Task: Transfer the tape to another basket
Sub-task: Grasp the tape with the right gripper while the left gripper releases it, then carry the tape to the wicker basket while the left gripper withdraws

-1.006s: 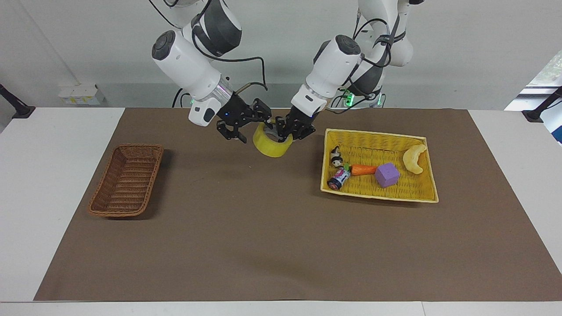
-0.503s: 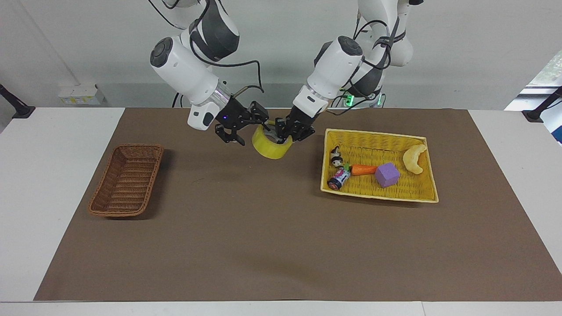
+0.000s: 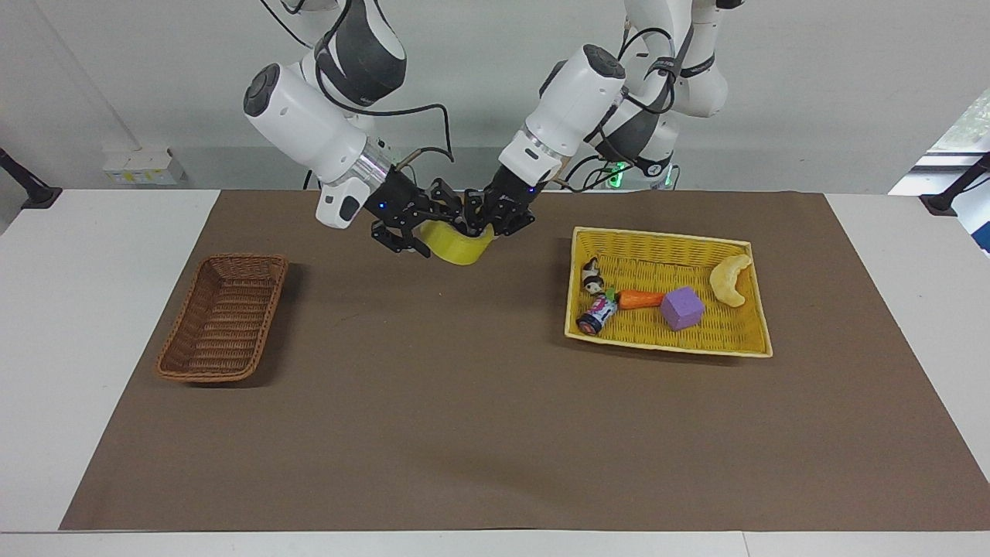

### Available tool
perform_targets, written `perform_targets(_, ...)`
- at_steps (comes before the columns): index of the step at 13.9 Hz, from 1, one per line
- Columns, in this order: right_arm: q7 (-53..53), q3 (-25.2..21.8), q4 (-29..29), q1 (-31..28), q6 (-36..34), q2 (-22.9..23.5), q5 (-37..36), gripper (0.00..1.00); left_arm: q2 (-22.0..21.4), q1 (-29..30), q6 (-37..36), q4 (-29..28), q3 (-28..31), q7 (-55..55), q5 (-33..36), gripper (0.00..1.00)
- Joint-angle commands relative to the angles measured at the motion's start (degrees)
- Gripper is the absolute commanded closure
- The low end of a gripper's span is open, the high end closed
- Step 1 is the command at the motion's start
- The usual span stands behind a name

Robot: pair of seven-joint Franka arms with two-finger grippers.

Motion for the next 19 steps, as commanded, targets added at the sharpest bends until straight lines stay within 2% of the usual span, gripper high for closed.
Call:
perform_targets(1, 3.05, 0.18, -0.96, -0.56, 0.63, -0.21, 0.67, 1.0, -1.1, -0.72, 1.51, 0.61, 0.82, -0.63, -1.31, 0.57)
perform_targets(3, 3.23, 0.1, -0.96, -0.65, 0.71, -0.21, 0.48, 1.0, -1.8, -0.37, 1.43, 0.61, 0.82, -0.81, -1.31, 0.45)
perform_targets(4, 3.4, 0.09, -0.96, -0.65, 0.89, -0.12, 0.14, 1.0, -1.98, -0.19, 1.25, 0.61, 0.82, -0.73, -1.31, 0.19)
perform_targets(5, 3.32, 0.01, -0.96, -0.74, 0.98, -0.12, -0.04, 1.0, -2.68, -0.02, 0.38, 0.61, 1.08, -0.72, -1.31, 0.0)
perform_targets(9, 2.88, -0.08, -1.66, -2.58, 0.89, -0.21, -4.52, 1.0, -6.72, 4.45, -7.17, 0.0, 1.17, -2.03, -1.49, 0.0)
perform_targets(12, 3.05, -0.08, -2.19, -6.7, 0.54, -0.21, -7.5, 1.0, -6.9, 7.62, -10.25, 0.08, 1.43, -2.92, -1.75, 0.0)
perform_targets(16, -0.54, -0.17, -5.18, -16.36, 0.54, 0.32, -10.41, 1.0, -6.55, 14.03, -17.72, 0.61, 1.61, -2.05, 1.57, 0.0)
perform_targets(19, -8.6, -0.08, -5.88, -25.58, 0.89, 2.25, -12.69, 1.0, -6.38, 17.1, -22.46, 1.57, 1.87, 2.24, 10.88, 0.0)
